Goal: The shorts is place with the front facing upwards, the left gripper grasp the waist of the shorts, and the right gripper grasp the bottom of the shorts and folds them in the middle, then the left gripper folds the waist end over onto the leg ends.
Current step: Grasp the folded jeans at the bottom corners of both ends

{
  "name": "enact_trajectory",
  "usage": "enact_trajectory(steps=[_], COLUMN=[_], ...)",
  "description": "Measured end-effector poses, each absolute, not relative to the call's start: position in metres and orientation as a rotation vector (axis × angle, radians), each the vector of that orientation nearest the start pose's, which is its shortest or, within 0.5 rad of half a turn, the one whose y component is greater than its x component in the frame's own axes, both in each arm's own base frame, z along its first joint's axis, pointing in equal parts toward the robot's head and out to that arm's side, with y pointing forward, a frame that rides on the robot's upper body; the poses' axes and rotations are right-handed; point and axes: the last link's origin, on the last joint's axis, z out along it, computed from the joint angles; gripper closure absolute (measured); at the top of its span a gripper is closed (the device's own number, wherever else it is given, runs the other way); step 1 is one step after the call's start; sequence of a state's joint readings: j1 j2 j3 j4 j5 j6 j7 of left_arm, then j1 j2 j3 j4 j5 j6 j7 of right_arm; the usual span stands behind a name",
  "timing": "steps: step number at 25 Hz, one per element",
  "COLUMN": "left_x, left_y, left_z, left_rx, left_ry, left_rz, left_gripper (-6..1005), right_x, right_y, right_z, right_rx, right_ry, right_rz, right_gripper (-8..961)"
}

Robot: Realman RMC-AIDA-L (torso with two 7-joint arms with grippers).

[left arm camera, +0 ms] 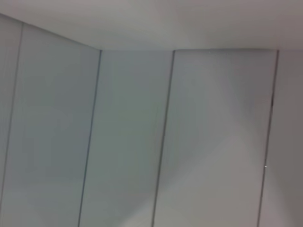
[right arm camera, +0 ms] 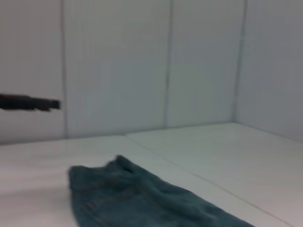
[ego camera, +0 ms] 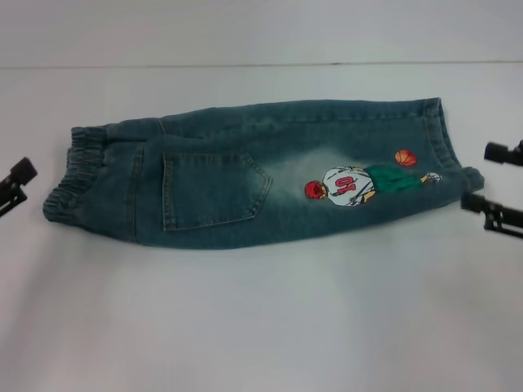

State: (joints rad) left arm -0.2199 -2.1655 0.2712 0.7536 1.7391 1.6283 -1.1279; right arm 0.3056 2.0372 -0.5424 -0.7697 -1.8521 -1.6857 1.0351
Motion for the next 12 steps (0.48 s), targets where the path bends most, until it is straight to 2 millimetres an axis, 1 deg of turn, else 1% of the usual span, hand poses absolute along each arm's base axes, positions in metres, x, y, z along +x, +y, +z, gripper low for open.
enact_trajectory(steps=[3,4,8,12], left_x=[-0.351,-0.352,-0.359,-0.367], left_y=[0.244,0.242,0.240,0.245], left_z=[0.063,0.062,0.056,0.053], left_rx=[-1.980,-1.977,-1.953,-1.943], left_ry=[-0.599,-0.598,-0.619,-0.647], left_rz=[-0.882,-0.878,-0.844,-0.776], left_gripper=[109,109,110,110], right_x=[0.320,0.320,0.324,0.323], right_y=[0.269,0.269,0.259,0.254], right_z=[0.066,0.066,0.049,0.031], right_rx=[-2.496,-2.496,-2.597,-2.652], right_ry=[0.289,0.289,0.288,0.257], right_rz=[0.726,0.726,0.659,0.622], right_gripper=[164,164,165,165])
